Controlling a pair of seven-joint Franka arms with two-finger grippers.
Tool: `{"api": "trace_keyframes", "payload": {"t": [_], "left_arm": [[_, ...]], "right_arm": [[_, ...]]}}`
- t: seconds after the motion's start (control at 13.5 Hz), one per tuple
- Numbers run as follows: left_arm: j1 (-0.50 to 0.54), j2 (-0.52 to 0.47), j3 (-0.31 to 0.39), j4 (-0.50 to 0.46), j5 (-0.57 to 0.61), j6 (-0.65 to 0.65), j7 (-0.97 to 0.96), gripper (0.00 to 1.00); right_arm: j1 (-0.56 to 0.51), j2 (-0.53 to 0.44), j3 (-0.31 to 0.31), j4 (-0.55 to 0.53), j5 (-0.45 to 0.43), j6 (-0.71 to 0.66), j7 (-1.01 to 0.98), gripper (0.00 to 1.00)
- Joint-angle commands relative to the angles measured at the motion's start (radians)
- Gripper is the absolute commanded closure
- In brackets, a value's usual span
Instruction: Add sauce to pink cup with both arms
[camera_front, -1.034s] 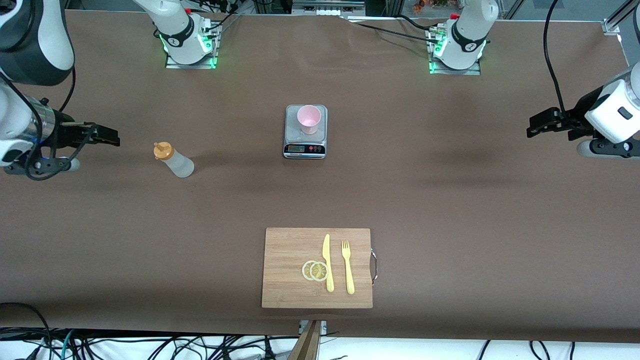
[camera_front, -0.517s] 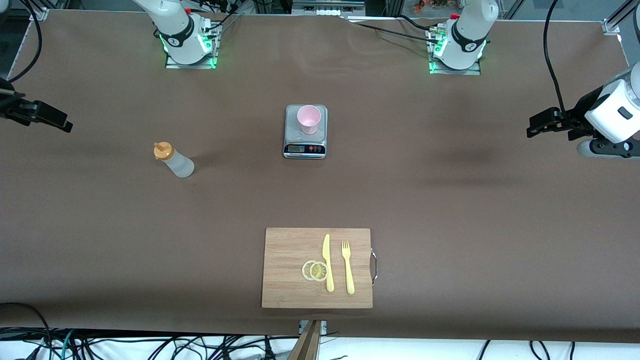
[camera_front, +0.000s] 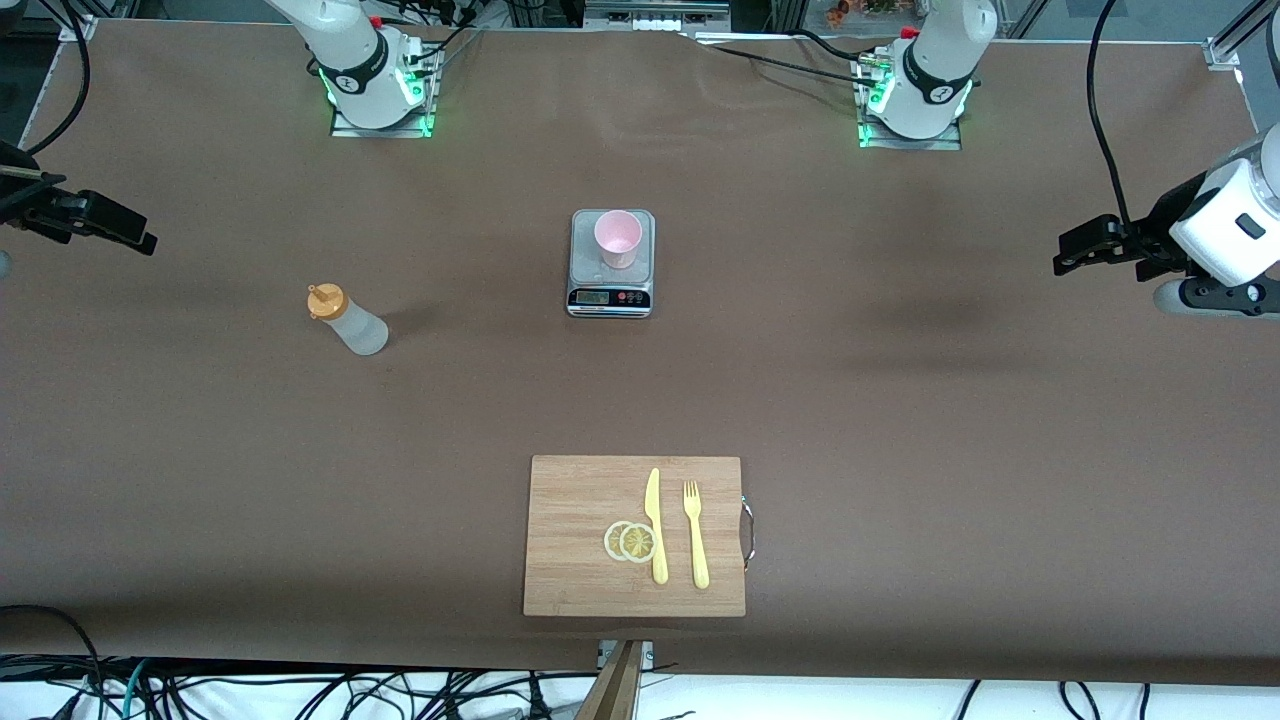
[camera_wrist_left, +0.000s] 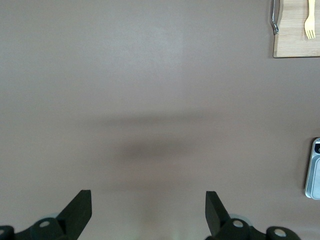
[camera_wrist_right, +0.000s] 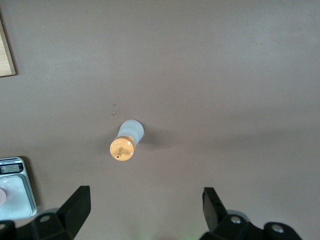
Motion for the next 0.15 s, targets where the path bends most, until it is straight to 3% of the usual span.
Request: {"api": "trace_keyframes", "payload": {"t": [0.0, 0.07], "left_arm": [[-0.002, 0.015, -0.003, 0.033, 0.014, -0.016, 0.009, 0.00], [-0.002, 0.015, -0.003, 0.033, 0.014, -0.016, 0.009, 0.00]], "right_arm": [[0.003, 0.000, 0.003, 0.013, 0.004, -0.011, 0.014, 0.00], [0.003, 0.000, 0.003, 0.013, 0.004, -0.011, 0.014, 0.00]]}}
